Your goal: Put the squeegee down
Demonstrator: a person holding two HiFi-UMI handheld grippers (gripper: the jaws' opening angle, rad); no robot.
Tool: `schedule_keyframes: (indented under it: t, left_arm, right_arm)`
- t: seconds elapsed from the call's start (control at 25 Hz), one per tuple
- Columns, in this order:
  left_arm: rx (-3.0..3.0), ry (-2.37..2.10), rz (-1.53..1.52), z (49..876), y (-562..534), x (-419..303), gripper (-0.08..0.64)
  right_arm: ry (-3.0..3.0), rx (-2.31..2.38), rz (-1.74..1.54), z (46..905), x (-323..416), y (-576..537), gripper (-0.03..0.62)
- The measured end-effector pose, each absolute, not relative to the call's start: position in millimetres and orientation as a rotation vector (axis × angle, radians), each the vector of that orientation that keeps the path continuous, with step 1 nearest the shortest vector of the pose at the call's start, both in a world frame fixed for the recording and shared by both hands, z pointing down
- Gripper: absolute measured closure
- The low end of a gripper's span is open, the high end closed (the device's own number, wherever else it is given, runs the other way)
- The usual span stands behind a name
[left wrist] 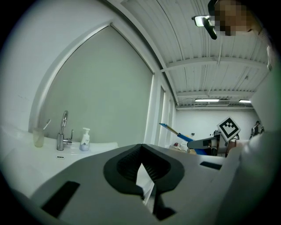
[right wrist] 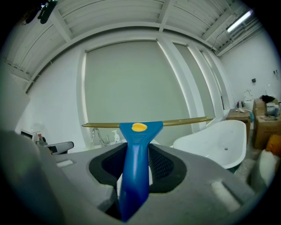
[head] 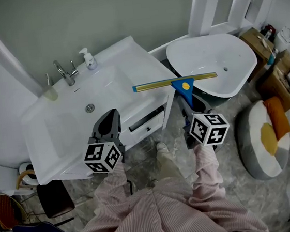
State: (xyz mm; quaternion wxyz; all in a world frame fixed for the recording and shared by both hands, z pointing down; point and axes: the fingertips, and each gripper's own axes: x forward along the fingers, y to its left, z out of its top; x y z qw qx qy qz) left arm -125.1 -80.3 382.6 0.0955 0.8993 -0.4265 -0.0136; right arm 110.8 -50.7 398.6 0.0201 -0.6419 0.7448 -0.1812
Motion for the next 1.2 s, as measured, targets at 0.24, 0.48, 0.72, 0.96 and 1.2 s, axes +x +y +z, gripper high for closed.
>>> schedule_keyframes:
  t: [0.24,0.48,0.72,0.96,1.2]
  left_arm:
    - [2.619,-1.296,-0.027,391.6,-137.8,-109.2,0.558]
    - [2.558,-1.329,-0.026,399.9,-189.9,-96.8,0.558]
    - [2.491,-1.374,-0.038,410.2,-228.4,-90.9,0.558]
    - [2.435,-1.4,-0.028,422.7,-256.2,-81.6,0.558]
    - [2.375,-1.429,-0.031,437.4,-279.9,-75.4,0.558]
  right_arm:
    - [2.362,-1.94,-0.606,406.7,125.0,-120.9,0.456]
    - [2.447,-1.887,-0.653,414.2,128.8,-186.1,0.456]
    - [2.521,-1.838,-0.716,427.4,128.1,-234.9,0.456]
    - [2.608,-1.765,-0.768,441.5,126.7,-272.3,0.456]
    - [2.689,-1.712,-0.821,456.5,123.0,-305.6,0.456]
